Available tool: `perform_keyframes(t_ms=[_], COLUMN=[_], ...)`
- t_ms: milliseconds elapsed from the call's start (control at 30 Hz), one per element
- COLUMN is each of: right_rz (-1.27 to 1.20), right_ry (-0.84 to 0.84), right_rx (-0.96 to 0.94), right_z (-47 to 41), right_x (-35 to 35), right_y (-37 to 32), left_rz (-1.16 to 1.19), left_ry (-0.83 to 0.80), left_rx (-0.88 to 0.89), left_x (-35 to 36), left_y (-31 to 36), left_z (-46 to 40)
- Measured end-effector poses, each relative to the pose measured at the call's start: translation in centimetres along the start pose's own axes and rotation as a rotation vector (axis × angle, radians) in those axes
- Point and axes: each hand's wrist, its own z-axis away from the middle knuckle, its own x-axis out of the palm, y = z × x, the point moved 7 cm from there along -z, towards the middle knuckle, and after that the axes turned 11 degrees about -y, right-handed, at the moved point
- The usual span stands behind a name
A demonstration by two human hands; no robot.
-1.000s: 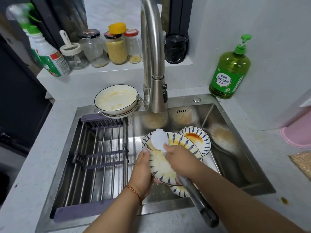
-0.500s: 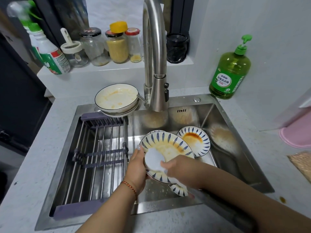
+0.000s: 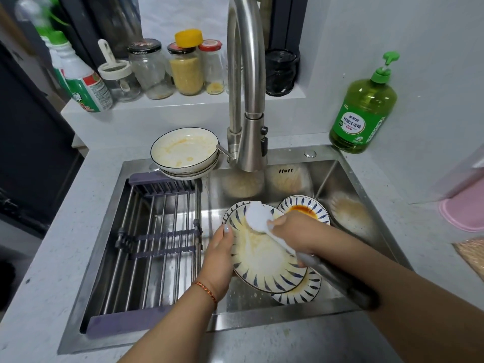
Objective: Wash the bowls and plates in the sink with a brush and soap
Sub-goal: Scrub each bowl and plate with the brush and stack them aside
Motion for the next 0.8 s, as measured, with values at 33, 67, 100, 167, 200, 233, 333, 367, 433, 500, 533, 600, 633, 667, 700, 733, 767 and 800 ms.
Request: perform_keyframes(t_ms=[33,67,100,167,200,233,333,367,433,500,533,600,633,667,700,733,767,800], right_rz=[0.066,0.143,0.255,0.38,0.361,0.294,0.397,0.466,0.558,0.614,0.603,0.486,0.408,0.345,0.298,0.274,0.264,0.244], right_ry=[-0.002,-0.006,-0.027,-0.091,-0.144,-0.22,-0.351,-0.346,-0.29,-0.211,-0.175,-0.068,-0.013,0.043,0.072,0.075,0.07,0.085], right_rx=[-0.068,-0.148,-0.195,-0.298,-0.304,-0.211,-0.145,-0.081,-0.024,0.045,0.057,0.047,0.0,-0.055,-0.086,-0.121,-0.153,-0.173], right_z=[0.2,0.3,0.9,2.1,2.7,3.7,5.8,5.5,4.7,2.9,2.4,0.8,0.5,0.5,0.7,0.9,1.2,1.3], right_x=[0.5,1.3,2.3,4.3,5.0,5.2,5.2,4.8,3.6,2.3,1.6,0.3,-0.1,-0.3,0.0,0.6,1.1,1.3], right_y=[-1.0,-1.8,-2.7,-3.3,-2.9,-2.6,-0.9,0.1,1.5,2.3,1.9,1.2,0.3,-0.7,-1.5,-2.2,-2.9,-3.2], left_rz=[0.001,0.005,0.004,-0.009,-0.003,0.019,0.059,0.05,0.027,0.011,0.0,-0.007,-0.003,0.007,0.024,0.042,0.056,0.06], left_ry=[0.006,0.01,0.018,0.057,0.091,0.112,0.133,0.126,0.09,0.028,0.004,-0.035,-0.047,-0.054,-0.054,-0.051,-0.05,-0.055], left_rx=[-0.005,-0.013,-0.016,-0.018,-0.008,0.002,0.044,0.054,0.053,0.029,0.012,-0.031,-0.063,-0.094,-0.109,-0.115,-0.121,-0.12], left_x=[0.1,0.1,0.0,-0.6,-1.1,-1.5,-2.3,-2.4,-1.9,-1.0,-0.5,0.4,0.8,1.0,1.1,1.0,0.8,0.7], left_y=[0.0,0.0,0.0,0.1,0.3,0.5,1.0,1.2,1.3,1.2,1.1,0.5,0.3,0.0,0.0,0.0,0.1,0.2], left_z=[0.0,0.0,0.0,-0.1,-0.1,-0.2,-0.3,-0.3,-0.3,-0.2,-0.2,-0.2,-0.2,-0.3,-0.3,-0.5,-0.6,-0.7])
